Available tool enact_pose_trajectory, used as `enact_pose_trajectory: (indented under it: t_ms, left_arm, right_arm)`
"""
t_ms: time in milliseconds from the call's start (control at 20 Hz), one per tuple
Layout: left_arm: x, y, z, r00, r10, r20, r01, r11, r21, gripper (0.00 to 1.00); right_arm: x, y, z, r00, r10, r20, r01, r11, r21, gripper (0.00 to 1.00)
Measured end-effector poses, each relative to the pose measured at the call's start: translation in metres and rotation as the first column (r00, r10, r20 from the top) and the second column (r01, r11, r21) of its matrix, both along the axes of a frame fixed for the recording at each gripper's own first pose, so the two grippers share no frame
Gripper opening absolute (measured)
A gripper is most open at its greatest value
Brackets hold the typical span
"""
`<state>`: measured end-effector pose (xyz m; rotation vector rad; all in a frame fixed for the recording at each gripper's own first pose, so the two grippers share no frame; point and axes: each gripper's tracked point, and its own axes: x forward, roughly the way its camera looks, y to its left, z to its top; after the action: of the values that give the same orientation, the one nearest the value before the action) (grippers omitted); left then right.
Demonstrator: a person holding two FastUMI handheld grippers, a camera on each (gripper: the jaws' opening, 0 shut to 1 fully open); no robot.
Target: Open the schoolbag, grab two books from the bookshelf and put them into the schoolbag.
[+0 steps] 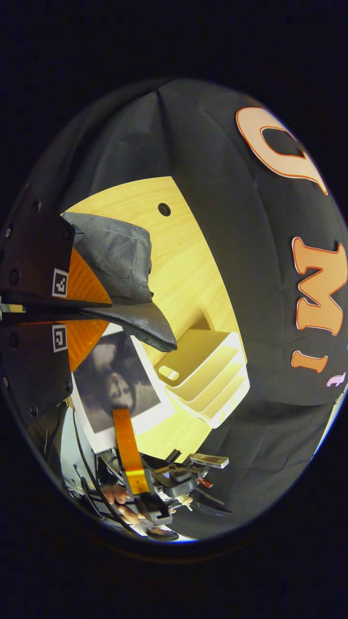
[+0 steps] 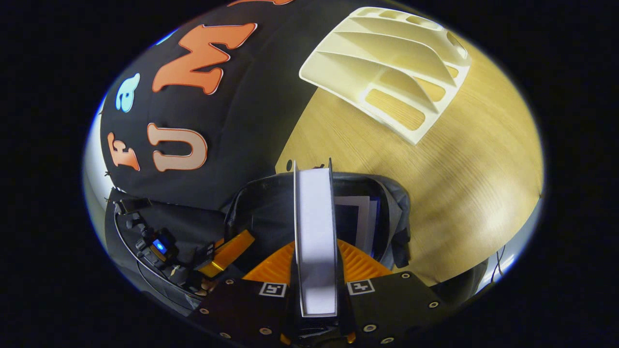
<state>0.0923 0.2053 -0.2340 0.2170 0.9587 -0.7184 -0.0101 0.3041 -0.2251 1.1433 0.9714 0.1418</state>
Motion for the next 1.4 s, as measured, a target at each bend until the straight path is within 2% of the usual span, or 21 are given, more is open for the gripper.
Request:
enact_pose_trajectory:
  t_ms: [100, 350, 700, 750, 800, 850, 900, 950, 1050, 1150, 1300, 1400]
  left_arm:
    - [-0.002, -0.002, 0.003, 1.0, -0.011, 0.009, 0.011, 1.0, -0.004, 0.06]
    - [-0.008, -0.017, 0.012, 0.999, -0.029, 0.018, 0.029, 0.999, -0.025, 0.06]
    - [-0.022, -0.029, 0.012, 0.998, -0.062, 0.018, 0.062, 0.998, -0.02, 0.06]
    - [-0.023, -0.031, 0.01, 0.998, -0.063, 0.016, 0.063, 0.998, -0.018, 0.06]
    - [-0.024, -0.033, 0.009, 0.998, -0.061, 0.009, 0.061, 0.998, -0.022, 0.06]
    - [-0.023, -0.031, 0.008, 0.999, -0.054, 0.007, 0.054, 0.998, -0.021, 0.06]
    - [-0.022, -0.029, 0.008, 0.999, -0.046, 0.012, 0.046, 0.999, -0.02, 0.06]
    - [-0.022, -0.024, 0.007, 0.999, -0.032, 0.016, 0.033, 0.999, -0.017, 0.06]
    - [-0.025, -0.022, 0.004, 1.0, -0.013, 0.016, 0.013, 1.0, -0.02, 0.06]
    - [-0.031, -0.02, -0.002, 1.0, 0.0, 0.013, 0.001, 1.0, -0.025, 0.06]
    - [-0.04, -0.021, -0.011, 1.0, -0.008, 0.02, 0.009, 1.0, -0.015, 0.07]
    - [-0.043, -0.024, -0.011, 0.999, 0.035, 0.014, -0.035, 0.999, -0.029, 0.1]
  right_arm:
    - [0.005, 0.01, -0.003, 1.0, -0.005, 0.01, 0.005, 1.0, 0.017, 0.31]
    - [0.025, 0.027, -0.019, 0.992, -0.115, 0.053, 0.111, 0.991, 0.072, 0.31]
    - [0.045, 0.053, -0.039, 0.986, -0.153, 0.06, 0.145, 0.982, 0.118, 0.31]
    - [0.047, 0.056, -0.042, 0.986, -0.156, 0.054, 0.148, 0.982, 0.118, 0.41]
    - [0.049, 0.062, -0.045, 0.989, -0.147, 0.024, 0.143, 0.982, 0.127, 0.31]
    - [0.048, 0.067, -0.046, 0.992, -0.123, 0.0, 0.122, 0.984, 0.128, 0.31]
    - [0.039, 0.073, -0.047, 0.995, -0.083, -0.047, 0.088, 0.989, 0.115, 0.22]
    - [0.034, 0.071, -0.055, 0.993, -0.053, -0.101, 0.06, 0.996, 0.065, 0.39]
    - [0.022, 0.056, -0.057, 0.991, 0.006, -0.133, -0.009, 1.0, -0.022, 0.52]
    - [0.01, 0.036, -0.054, 0.985, 0.061, -0.164, -0.083, 0.988, -0.134, 0.7]
    - [0.008, 0.012, -0.033, 0.99, 0.047, -0.136, -0.069, 0.985, -0.157, 0.71]
    - [0.005, -0.011, -0.027, 0.991, 0.069, -0.116, -0.094, 0.97, -0.226, 0.73]
